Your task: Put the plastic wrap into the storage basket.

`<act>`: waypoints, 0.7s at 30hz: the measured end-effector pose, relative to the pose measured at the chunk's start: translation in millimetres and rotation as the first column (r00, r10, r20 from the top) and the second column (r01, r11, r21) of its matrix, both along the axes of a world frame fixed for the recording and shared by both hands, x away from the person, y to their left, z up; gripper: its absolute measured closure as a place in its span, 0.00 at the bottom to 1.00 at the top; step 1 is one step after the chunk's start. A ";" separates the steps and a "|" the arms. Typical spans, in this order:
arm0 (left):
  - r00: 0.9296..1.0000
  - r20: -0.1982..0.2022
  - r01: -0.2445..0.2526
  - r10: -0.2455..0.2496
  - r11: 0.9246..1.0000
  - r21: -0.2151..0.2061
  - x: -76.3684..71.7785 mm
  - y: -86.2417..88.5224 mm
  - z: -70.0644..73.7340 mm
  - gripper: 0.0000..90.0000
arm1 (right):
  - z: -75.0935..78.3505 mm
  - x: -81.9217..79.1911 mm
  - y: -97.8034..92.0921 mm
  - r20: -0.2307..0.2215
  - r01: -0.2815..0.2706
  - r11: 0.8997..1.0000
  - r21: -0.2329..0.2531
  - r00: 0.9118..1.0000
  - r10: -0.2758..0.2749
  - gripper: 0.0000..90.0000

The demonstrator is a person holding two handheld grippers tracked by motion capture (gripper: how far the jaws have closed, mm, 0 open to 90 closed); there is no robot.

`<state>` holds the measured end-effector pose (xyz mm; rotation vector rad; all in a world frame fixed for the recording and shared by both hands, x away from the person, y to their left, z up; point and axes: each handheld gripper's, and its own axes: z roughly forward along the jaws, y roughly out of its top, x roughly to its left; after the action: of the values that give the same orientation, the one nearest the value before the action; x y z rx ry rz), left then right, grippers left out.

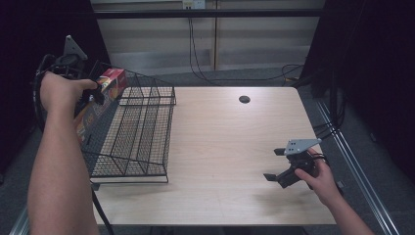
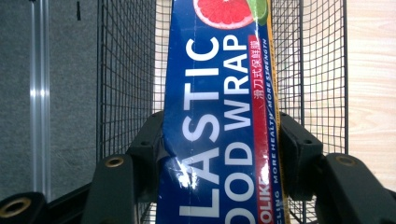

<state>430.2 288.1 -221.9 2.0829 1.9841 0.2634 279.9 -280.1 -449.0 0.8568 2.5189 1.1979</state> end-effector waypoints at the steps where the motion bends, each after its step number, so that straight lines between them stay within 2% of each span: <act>1: 1.000 0.002 -0.001 0.001 1.000 0.006 0.3 0.9 -0.8 0.49 | -0.1 -0.1 0.2 0.001 0.000 1.000 -0.001 1.000 0.000 0.00; 3: 1.000 0.005 -0.011 0.011 1.000 0.004 0.2 1.1 -1.7 0.49 | -0.2 -0.2 0.3 0.002 0.000 1.000 -0.001 1.000 0.000 0.00; 4: 1.000 0.003 -0.011 0.011 1.000 0.015 0.8 2.7 -2.5 0.49 | -0.3 -0.4 0.5 0.001 -0.002 1.000 0.000 1.000 0.002 0.00; 10: 0.999 0.013 -0.048 0.048 0.999 -0.013 0.8 2.7 -5.7 0.49 | -1.1 -1.1 1.0 0.000 -0.006 1.000 -0.003 1.000 0.006 0.00; 13: 0.999 0.004 -0.044 0.044 0.999 0.002 1.6 3.5 -6.7 0.49 | -1.6 -0.6 0.6 -0.001 -0.006 1.000 -0.001 1.000 0.006 0.00; 15: 0.999 -0.002 -0.048 0.048 0.999 -0.005 2.1 4.4 -8.1 0.49 | -1.4 -0.8 0.4 0.000 -0.005 1.000 0.000 1.000 0.005 0.00; 16: 0.998 0.008 -0.069 0.070 0.997 -0.021 1.8 4.5 -9.6 0.49 | -1.0 -1.1 0.1 0.002 -0.005 1.000 0.002 1.000 0.005 0.00; 21: 0.998 0.004 -0.065 0.065 0.998 -0.007 2.3 6.3 -12.6 0.49 | -1.4 -1.2 -0.4 0.003 -0.001 1.000 0.001 1.000 0.001 0.00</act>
<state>432.5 294.4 -234.5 2.0151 2.0497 0.2723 278.6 -280.6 -450.5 0.8533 2.5174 1.1995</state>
